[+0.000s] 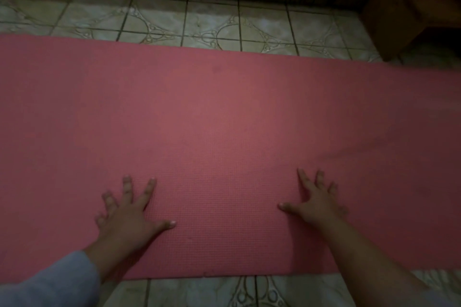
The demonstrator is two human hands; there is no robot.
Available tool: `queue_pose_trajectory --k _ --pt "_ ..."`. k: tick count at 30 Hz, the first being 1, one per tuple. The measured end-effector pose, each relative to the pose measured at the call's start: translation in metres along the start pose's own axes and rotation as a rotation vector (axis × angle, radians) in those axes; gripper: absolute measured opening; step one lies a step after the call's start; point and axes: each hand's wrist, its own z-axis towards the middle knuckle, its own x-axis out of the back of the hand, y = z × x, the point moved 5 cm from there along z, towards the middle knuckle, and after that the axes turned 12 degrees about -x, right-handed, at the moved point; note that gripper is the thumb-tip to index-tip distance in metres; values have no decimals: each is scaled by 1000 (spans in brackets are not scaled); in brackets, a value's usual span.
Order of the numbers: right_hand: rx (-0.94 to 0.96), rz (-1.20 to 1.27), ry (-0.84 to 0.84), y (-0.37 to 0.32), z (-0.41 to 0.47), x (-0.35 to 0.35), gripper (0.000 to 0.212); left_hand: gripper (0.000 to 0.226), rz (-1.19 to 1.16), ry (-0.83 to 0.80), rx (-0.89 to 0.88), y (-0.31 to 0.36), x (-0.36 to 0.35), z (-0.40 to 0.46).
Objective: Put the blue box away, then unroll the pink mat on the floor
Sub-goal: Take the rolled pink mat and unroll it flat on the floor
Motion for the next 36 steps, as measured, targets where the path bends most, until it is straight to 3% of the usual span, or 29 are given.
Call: queue_pose_trajectory --k 16,21,24,28,36 --pt "0 -6 14 0 1 9 121 116 -57 -15 -18 6 7 6" --pt "43 -47 -38 -8 -23 -9 129 120 63 50 -184 17 11 8" --pt "117 -83 -42 -20 -38 -24 123 119 76 -25 -313 32 10 13" --pt "194 -85 -21 -40 -53 -38 115 123 92 -109 -295 57 1 9" --pt "250 -156 -67 -54 -80 -50 124 140 137 -266 -346 101 -34 -1"
